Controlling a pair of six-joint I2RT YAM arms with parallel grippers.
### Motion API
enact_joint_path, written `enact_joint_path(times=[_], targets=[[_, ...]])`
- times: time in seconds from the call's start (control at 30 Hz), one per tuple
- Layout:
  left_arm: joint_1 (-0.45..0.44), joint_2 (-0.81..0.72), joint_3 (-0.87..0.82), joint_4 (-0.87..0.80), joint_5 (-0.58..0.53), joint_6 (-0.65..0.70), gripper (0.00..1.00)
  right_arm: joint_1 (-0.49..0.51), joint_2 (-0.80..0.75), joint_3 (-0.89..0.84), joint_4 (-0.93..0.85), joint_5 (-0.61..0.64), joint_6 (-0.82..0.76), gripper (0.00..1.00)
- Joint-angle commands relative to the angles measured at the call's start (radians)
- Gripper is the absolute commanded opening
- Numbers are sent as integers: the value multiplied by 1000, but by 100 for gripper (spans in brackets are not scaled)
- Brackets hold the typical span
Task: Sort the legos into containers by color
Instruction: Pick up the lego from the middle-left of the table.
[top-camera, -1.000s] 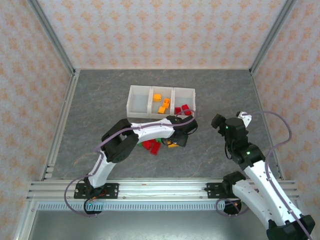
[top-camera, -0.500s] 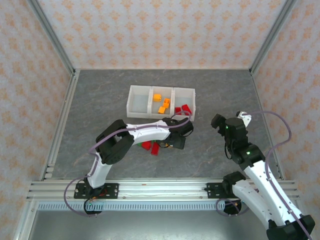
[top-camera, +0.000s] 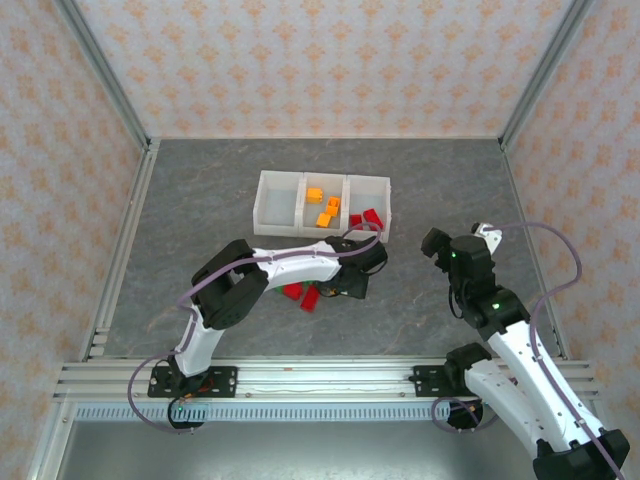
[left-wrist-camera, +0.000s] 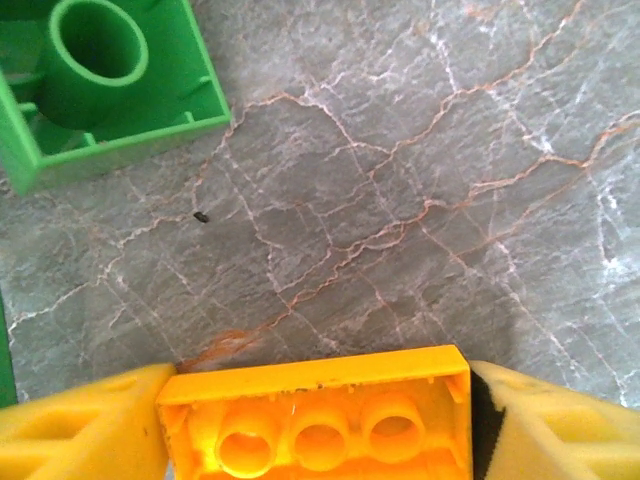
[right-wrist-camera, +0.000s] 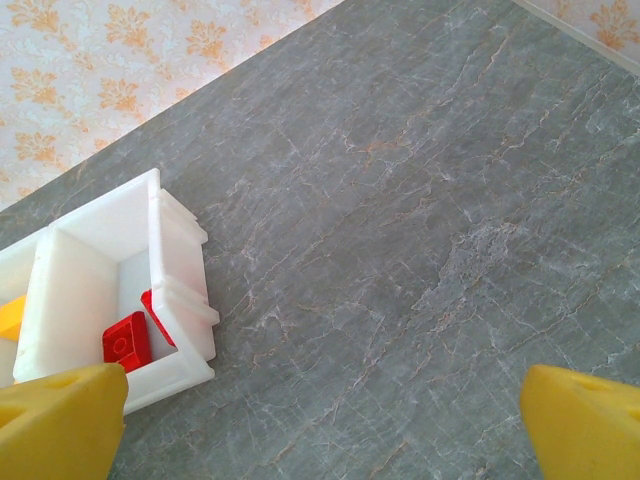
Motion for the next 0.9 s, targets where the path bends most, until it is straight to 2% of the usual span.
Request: enact_joint_path(times=[0.0,0.1,0.37,0.63,0.87], targets=[[-20,25,-20,-93,40,-6,64,1,-9,-9,9,13,-3,100],[-20,26,-12,-90,38,-11,54,2,-11,-6,5,18,-3,100],[-20,16,45,-122,-20,-17,47,1,-14,-2,3,23,-4,100],[-17,-8,209,-259,-190,-14,46,2,-14,2,2,34,-13,100],[72,38,440,-397,-292,61,48,2,-23,5,-2,43,-15,100]])
